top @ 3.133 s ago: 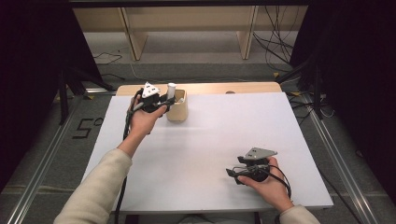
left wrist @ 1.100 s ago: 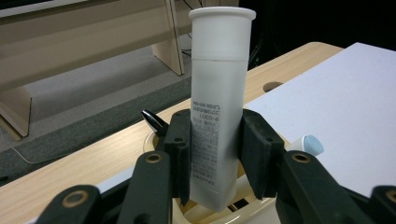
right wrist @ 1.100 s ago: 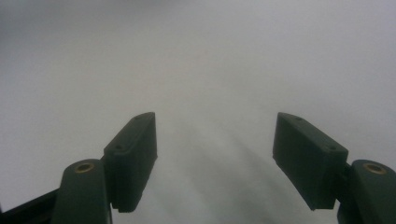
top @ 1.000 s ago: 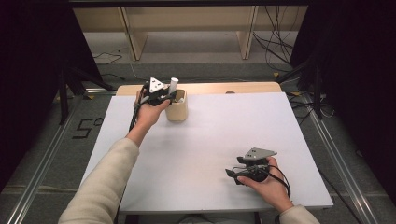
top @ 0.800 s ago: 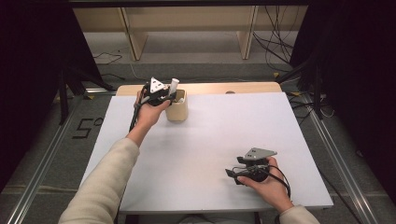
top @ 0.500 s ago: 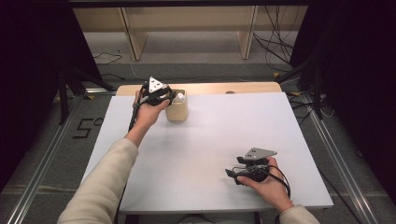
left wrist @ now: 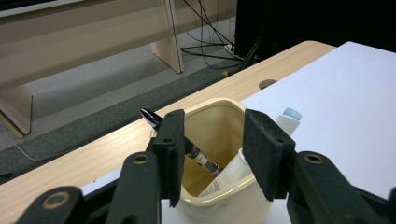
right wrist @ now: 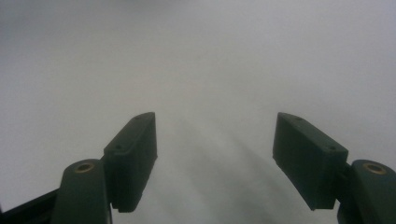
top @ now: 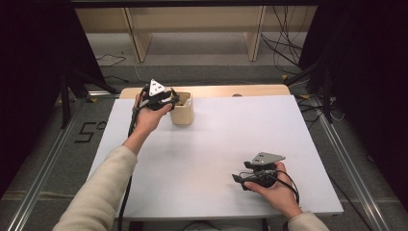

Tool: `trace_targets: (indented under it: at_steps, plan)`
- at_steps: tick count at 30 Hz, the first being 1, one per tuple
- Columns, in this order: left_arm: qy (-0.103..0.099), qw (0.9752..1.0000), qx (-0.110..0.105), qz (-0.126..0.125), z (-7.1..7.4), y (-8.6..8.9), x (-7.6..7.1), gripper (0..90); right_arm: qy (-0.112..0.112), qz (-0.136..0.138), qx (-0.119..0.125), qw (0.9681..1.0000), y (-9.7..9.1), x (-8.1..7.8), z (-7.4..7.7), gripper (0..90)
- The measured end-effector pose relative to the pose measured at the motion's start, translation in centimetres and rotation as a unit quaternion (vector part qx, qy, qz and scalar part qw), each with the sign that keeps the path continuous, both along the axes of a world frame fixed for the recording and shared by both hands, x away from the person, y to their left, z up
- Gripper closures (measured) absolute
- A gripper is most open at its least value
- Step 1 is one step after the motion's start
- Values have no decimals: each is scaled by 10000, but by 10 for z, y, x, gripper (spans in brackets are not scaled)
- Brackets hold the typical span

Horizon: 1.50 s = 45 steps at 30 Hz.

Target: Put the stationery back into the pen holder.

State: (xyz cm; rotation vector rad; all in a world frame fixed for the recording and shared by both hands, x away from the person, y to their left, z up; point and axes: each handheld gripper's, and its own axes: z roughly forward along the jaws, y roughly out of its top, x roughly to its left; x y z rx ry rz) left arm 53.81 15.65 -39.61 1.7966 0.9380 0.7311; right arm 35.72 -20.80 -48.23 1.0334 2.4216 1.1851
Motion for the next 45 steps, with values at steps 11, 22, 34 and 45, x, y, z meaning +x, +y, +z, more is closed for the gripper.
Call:
trace_targets:
  at_steps: [11,22,34,45]
  plan:
    - [238,9996,-100,-89,2,6,-11,551,-11,-3,-1,10000,0,0,0,314]
    - [211,9997,74,-83,6,16,-33,440,-19,-11,-10,10000,0,0,0,313]
    - [282,9992,112,-276,-1,21,-61,353,-19,-18,-17,10000,0,0,0,311]
    - [266,9986,189,-422,-5,22,-83,330,-25,-23,-20,10000,0,0,0,311]
